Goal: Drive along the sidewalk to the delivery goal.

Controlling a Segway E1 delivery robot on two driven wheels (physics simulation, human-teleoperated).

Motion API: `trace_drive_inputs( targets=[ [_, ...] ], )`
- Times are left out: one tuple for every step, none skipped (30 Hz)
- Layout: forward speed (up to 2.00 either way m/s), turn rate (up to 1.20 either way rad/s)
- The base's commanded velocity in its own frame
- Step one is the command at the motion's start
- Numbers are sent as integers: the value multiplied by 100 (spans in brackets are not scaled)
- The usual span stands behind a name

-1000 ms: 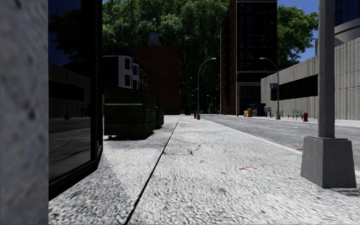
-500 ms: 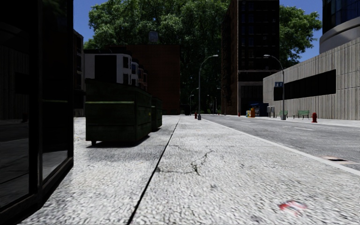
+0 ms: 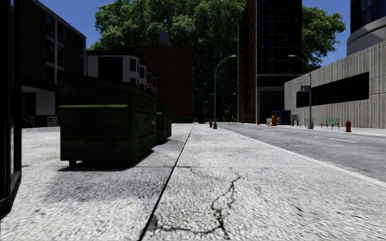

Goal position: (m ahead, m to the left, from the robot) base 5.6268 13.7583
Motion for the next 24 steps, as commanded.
trace_drive_inputs(
  targets=[
    [200,0],
    [200,0],
    [200,0],
    [200,0],
    [200,0],
    [200,0],
    [200,0],
    [200,0],
    [200,0],
    [200,0],
    [200,0],
    [200,0],
    [200,0],
    [200,0],
    [200,0],
    [200,0],
    [200,0],
    [200,0],
    [200,0],
    [200,0],
    [200,0],
    [200,0],
    [200,0],
    [200,0]
  ],
)
